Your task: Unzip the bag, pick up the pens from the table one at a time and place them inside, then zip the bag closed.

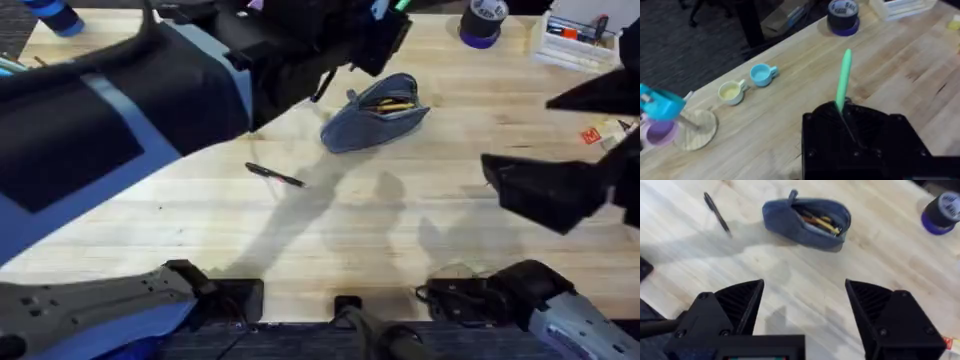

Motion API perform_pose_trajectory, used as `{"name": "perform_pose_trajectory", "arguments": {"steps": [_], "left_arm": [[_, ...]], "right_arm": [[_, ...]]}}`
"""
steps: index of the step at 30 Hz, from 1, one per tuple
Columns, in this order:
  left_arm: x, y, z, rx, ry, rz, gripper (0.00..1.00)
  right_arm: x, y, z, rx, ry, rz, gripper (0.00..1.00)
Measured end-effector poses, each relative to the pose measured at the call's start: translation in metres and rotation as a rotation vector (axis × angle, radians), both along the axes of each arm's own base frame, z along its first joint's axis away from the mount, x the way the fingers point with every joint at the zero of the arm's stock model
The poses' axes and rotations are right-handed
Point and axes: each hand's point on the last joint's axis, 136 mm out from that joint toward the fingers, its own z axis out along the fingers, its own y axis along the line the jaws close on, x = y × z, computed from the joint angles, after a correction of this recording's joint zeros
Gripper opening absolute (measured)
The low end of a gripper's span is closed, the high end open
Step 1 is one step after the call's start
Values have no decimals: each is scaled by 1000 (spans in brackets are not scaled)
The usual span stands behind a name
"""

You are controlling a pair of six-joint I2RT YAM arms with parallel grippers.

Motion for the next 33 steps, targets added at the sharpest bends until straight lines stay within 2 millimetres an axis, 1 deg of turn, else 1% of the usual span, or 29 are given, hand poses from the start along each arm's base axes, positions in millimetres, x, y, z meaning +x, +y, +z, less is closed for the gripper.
{"name": "perform_pose_trajectory", "arguments": {"steps": [1, 2, 5, 11, 16, 20, 24, 26, 30, 33], "left_arm": [[-1, -4, 2, -10, -8, -13, 43], [0, -20, 3, -39, -27, -55, 43], [5, -36, -4, -61, -36, -94, 43], [16, -65, -41, -78, -11, -171, 43], [16, -77, -77, -41, 37, -230, 43], [10, -76, -106, 28, 95, -256, 43], [-3, -66, -140, 134, 187, -280, 43], [-9, -58, -152, 190, 221, -287, 43], [-12, -42, -169, 288, 257, -254, 43], [-12, -34, -175, 331, 265, -233, 43]], "right_arm": [[0, 0, -4, -3, 10, 0, 997], [0, 0, -12, -7, 29, -2, 997], [0, 0, -15, -9, 38, -3, 998], [1, 0, -15, -7, 38, -5, 997], [1, 0, -14, -6, 34, -5, 998], [5, 2, -10, 1, 13, -5, 997], [7, 2, -8, 6, -1, -5, 997], [8, 3, -7, 8, -6, -5, 996], [8, 3, -7, 8, -6, -5, 997], [8, 3, -7, 8, -6, -5, 997]]}}
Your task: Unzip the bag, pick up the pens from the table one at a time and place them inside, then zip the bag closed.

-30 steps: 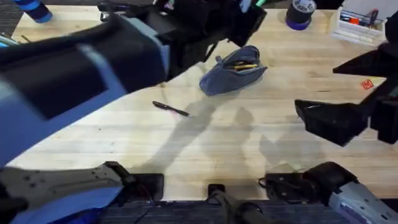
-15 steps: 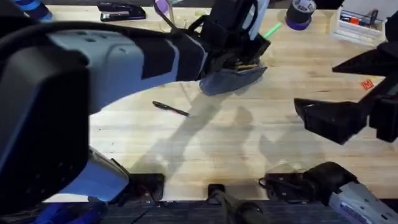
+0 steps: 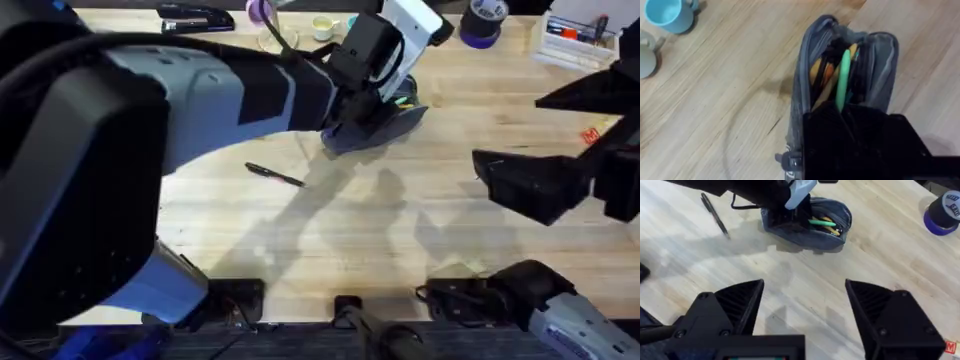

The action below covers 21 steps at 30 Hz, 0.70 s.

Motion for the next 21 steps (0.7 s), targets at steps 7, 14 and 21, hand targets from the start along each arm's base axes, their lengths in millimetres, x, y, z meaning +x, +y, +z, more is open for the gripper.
{"name": "perform_pose_trajectory", "arguments": {"steps": [7, 14, 21], "left_arm": [[1, 4, -2, 23, -5, 9, 43], [4, 10, 4, 42, -28, 27, 959], [-7, 19, 52, 3, -77, 27, 993]], "right_arm": [[0, 0, 0, 0, 0, 0, 997], [0, 0, 0, 2, 2, -2, 997], [0, 0, 0, 2, 2, -2, 997]]}}
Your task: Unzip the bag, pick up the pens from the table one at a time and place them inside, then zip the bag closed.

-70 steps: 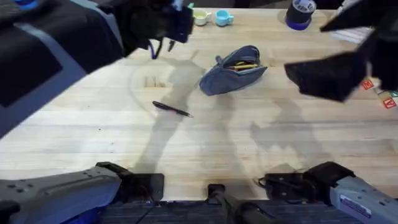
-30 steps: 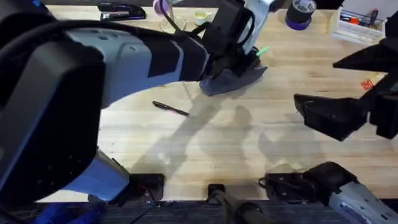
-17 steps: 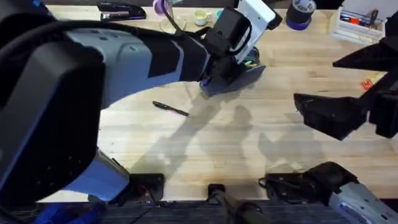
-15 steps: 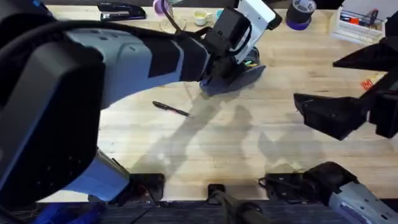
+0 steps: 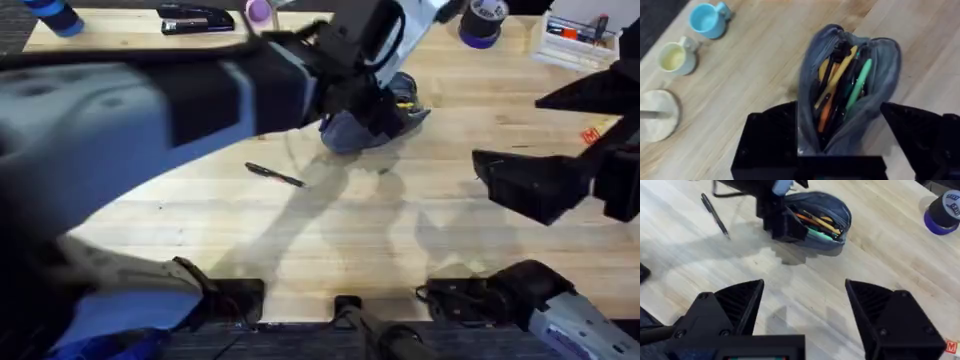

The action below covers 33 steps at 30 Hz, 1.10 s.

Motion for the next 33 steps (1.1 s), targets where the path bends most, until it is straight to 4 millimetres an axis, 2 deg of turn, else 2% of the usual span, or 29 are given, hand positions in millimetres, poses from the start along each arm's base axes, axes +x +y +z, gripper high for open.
{"name": "perform_pose_trajectory", "arguments": {"steps": [4, 7, 14, 20, 25, 29, 33], "left_arm": [[-17, 15, 27, 2, -3, -1, 993], [-36, 29, 38, 43, 8, -35, 993], [-85, 58, 46, 155, 52, -183, 993], [-116, 86, 44, 254, 96, -267, 993], [-118, 101, 41, 291, 107, -274, 993], [-109, 97, 47, 293, 44, -307, 993], [-110, 97, 46, 305, 37, -333, 993]], "right_arm": [[0, 0, 0, 0, 0, 0, 997], [0, 0, 0, 0, 0, 0, 997], [0, 0, 0, 0, 0, 0, 997], [0, 0, 0, 0, 1, 0, 997], [0, 0, -1, -1, 2, 0, 996], [0, 0, -1, -1, 2, 0, 997], [0, 0, -1, -1, 2, 0, 997]]}}
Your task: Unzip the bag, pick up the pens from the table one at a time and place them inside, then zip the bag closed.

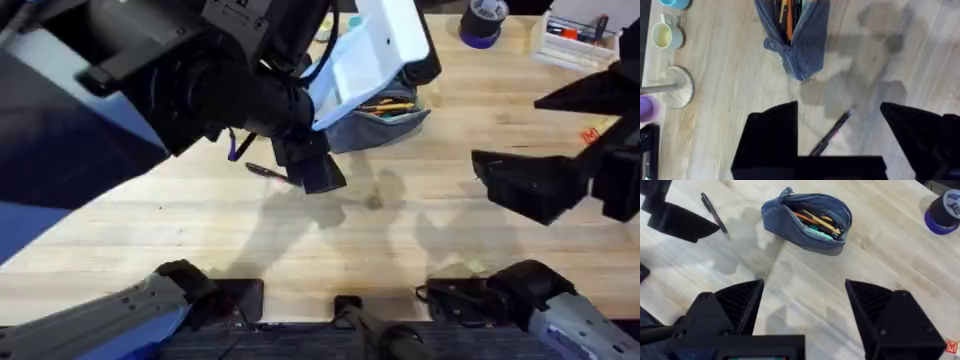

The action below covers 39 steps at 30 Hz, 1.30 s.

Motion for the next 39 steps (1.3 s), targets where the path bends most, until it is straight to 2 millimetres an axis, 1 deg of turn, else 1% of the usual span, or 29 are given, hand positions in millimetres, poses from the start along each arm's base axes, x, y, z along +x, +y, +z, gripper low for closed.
{"name": "perform_pose_trajectory", "arguments": {"steps": [2, 5, 10, 12, 14, 17, 21, 27, 32, 36, 39], "left_arm": [[-2, -1, 0, -2, 7, -12, 993], [-9, 4, -5, 27, 30, -33, 993], [-36, 24, -21, 157, 100, -163, 993], [-43, 31, -24, 193, 114, -213, 994], [-42, 37, -25, 211, 113, -230, 994], [-36, 44, -26, 229, 98, -226, 994], [-33, 47, -26, 243, 84, -236, 994], [-33, 47, -26, 247, 80, -246, 994], [-33, 47, -26, 250, 81, -250, 993], [-31, 45, -38, 271, 124, -255, 993], [-26, 42, -54, 294, 172, -260, 993]], "right_arm": [[0, 0, 0, 0, -2, 0, 997], [2, 1, 2, 4, -13, 0, 997], [6, 2, 1, 2, -7, 0, 997], [9, 3, -2, -4, 10, 0, 997], [14, 5, -7, -12, 35, 0, 998], [21, 7, -15, -27, 77, 0, 998], [30, 10, -24, -41, 119, 0, 998], [39, 13, -20, -31, 90, 0, 998], [41, 14, -19, -31, 82, 3, 997], [40, 14, -19, -31, 84, 3, 997], [40, 14, -19, -29, 87, 6, 998]]}}
